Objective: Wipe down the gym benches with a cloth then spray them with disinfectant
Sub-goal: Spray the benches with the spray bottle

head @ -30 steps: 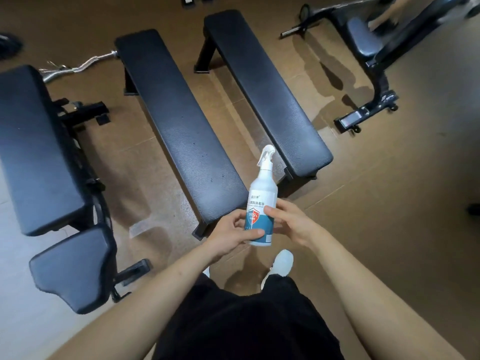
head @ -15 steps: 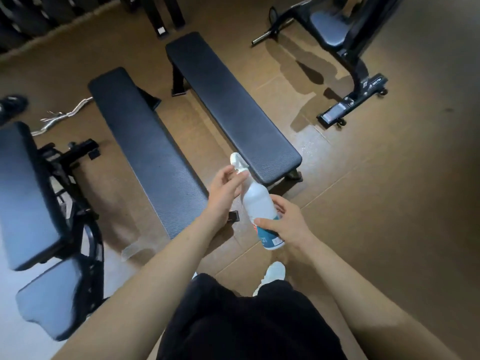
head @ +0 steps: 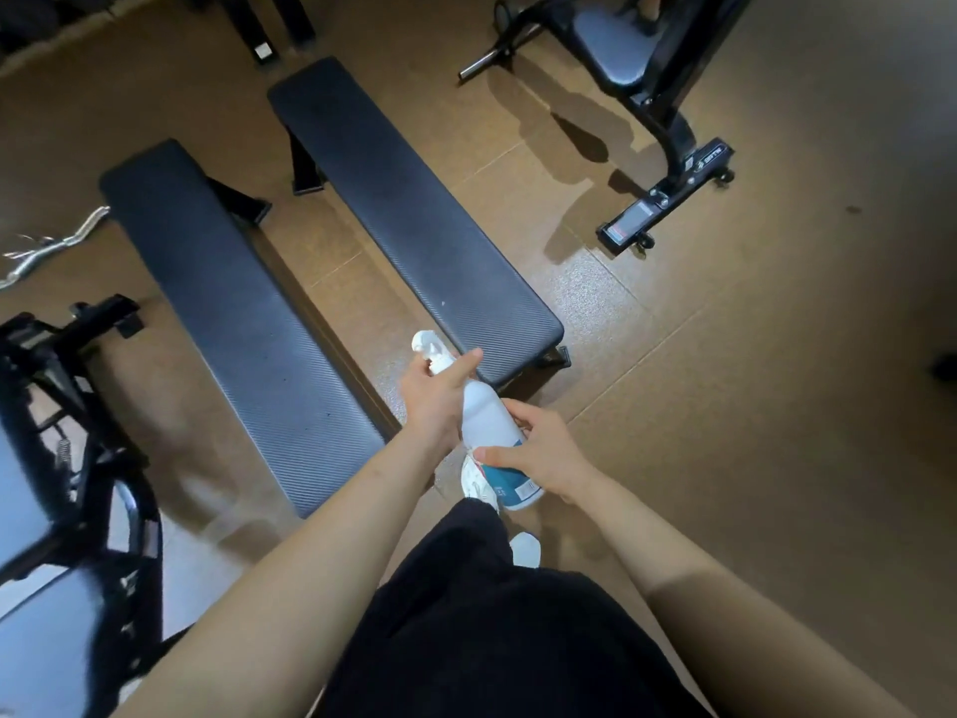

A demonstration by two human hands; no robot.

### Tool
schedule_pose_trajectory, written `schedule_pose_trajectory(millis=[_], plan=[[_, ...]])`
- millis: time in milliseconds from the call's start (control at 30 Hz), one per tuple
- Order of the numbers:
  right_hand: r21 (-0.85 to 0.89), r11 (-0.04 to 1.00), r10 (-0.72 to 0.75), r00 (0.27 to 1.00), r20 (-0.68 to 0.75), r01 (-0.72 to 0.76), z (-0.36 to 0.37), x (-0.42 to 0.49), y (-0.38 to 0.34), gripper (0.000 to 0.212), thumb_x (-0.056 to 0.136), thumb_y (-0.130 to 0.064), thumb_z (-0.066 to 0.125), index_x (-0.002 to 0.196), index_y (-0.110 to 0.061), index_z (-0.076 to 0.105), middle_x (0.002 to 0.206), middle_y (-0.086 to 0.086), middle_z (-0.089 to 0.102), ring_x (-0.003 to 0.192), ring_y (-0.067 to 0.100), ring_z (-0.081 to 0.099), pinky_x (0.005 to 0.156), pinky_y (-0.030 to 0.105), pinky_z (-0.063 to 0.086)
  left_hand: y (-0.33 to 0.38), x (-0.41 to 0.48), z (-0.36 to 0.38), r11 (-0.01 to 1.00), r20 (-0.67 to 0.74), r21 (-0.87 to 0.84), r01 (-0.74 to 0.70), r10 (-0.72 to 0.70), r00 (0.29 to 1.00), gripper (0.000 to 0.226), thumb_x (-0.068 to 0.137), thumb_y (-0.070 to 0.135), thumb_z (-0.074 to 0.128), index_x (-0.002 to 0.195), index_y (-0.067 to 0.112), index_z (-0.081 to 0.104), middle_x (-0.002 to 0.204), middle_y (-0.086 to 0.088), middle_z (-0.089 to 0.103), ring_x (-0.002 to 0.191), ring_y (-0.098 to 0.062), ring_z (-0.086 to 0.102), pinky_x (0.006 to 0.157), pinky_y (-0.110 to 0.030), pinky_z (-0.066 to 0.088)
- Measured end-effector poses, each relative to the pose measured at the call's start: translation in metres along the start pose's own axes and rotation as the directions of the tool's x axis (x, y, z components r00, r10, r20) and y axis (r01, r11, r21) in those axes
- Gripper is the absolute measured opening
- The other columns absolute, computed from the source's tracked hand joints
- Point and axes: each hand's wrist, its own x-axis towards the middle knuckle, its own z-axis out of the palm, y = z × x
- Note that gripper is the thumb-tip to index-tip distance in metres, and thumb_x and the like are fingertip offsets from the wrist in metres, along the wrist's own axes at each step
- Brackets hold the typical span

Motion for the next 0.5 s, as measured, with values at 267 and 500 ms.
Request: schedule_pose_trajectory(millis=[267,500], plan=[[-0.027,0.996,0.087,0.996,0.032,-0.086,-0.013,0.063,-0.038,0.056,0.078,-0.028,0.087,0.129,-0.023,0.065,0.117,-0.005,0.072,0.108,0.014,0.068,0.095,0.037,0.057,0.026,0.057,0.008,0.995,-0.020,-0.083,-0.051,0.050,0.999,0.074,0.052,0.045,0.095,0.111,0.012,0.064,0.103,-0.016,0.070,0.087,-0.025,0.066,0.088,-0.059,0.059],[0.004,0.996,0.093,0.994,0.062,-0.094,-0.016,0.094,-0.061,0.034,0.082,-0.023,0.084,0.111,-0.030,0.070,0.104,-0.010,0.076,0.098,0.010,0.072,0.081,0.024,0.060,0.040,0.083,0.010,0.993,-0.035,-0.040,-0.112,0.110,0.993,0.068,0.074,0.022,0.092,0.129,0.005,0.055,0.114,-0.017,0.067,0.093,-0.022,0.066,0.081,-0.040,0.060]])
